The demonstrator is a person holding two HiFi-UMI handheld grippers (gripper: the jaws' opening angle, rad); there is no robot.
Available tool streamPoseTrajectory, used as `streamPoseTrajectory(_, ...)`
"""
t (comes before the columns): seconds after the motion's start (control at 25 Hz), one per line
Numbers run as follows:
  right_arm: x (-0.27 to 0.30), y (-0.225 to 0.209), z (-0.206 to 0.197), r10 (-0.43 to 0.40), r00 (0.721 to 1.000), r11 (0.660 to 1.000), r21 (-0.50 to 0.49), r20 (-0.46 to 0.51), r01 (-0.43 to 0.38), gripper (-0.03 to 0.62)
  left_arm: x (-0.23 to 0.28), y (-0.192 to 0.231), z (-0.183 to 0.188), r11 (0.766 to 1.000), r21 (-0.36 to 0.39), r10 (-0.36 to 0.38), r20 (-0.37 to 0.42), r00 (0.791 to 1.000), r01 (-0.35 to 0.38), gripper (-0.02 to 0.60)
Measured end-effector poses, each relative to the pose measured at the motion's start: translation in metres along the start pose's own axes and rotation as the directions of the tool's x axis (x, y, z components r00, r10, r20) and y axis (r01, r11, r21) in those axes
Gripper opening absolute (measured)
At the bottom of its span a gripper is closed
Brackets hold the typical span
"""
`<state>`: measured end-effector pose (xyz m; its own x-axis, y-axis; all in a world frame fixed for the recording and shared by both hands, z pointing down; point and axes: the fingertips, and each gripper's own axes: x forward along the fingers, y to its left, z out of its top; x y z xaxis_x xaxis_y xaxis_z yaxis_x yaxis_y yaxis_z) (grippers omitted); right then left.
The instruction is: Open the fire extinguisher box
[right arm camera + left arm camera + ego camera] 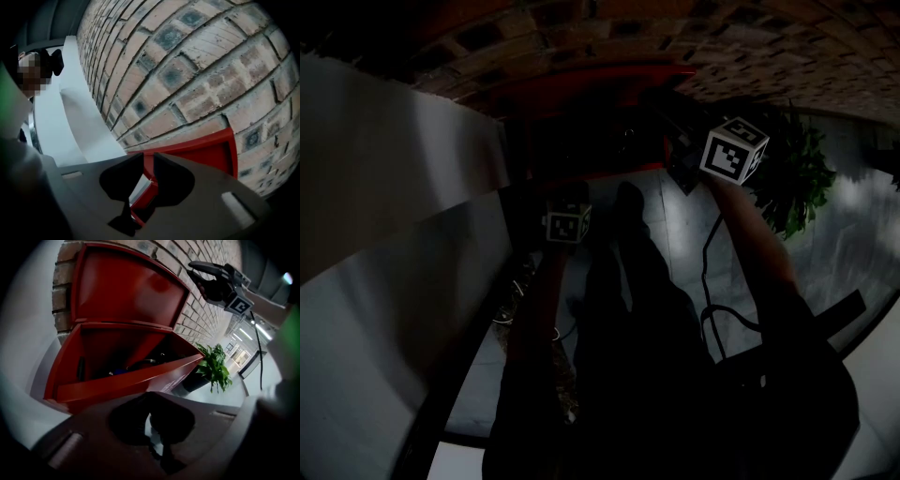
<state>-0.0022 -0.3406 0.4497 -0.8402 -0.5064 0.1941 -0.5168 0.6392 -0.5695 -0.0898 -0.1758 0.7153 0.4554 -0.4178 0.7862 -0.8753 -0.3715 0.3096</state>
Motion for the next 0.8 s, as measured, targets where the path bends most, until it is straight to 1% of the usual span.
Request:
streamPoseTrajectory(0.04,0.001,0.003,-0.001,0.009,1.000,1.000,-0.001,-0.004,-0.009,0.034,0.001,-0.001,0.000,1.000,-0.006,-0.015,0.003,1.000,0.015,0.000)
streamPoseTrajectory(0.08,0.000,0.005,-0.002,0.018,1.000,1.000,0.003,-0.004,-0.018,0.009,0.001,-0.002,0.000,1.000,-0.016,-0.027,0.004,1.000,0.027,0.000)
streamPoseTrajectory(0.12,-0.001,0.007,-0.003,0.026,1.000,1.000,0.009,-0.002,-0.025,0.002,0.001,-0.003,-0.001,0.999,-0.024,-0.037,0.004,0.999,0.037,0.000)
streamPoseTrajectory(0.28,-0.008,0.011,-0.012,0.031,0.999,0.999,0.030,-0.019,-0.031,0.002,0.002,-0.004,-0.004,0.998,-0.030,-0.062,0.002,0.998,0.062,0.000)
streamPoseTrajectory(0.52,-0.022,0.029,0.000,0.088,0.996,0.996,-0.023,-0.016,-0.088,0.002,0.001,-0.003,-0.004,0.996,-0.059,-0.068,-0.005,0.998,0.067,0.000)
streamPoseTrajectory(0.68,-0.033,0.043,-0.003,0.131,0.990,0.991,-0.035,-0.044,-0.132,0.002,0.001,-0.005,-0.001,0.987,-0.124,-0.100,0.006,0.995,0.099,0.000)
streamPoseTrajectory(0.8,-0.039,0.050,-0.012,0.135,0.986,0.987,-0.076,-0.102,-0.143,0.002,0.002,-0.007,-0.002,0.981,-0.155,-0.114,0.004,0.993,0.114,0.000)
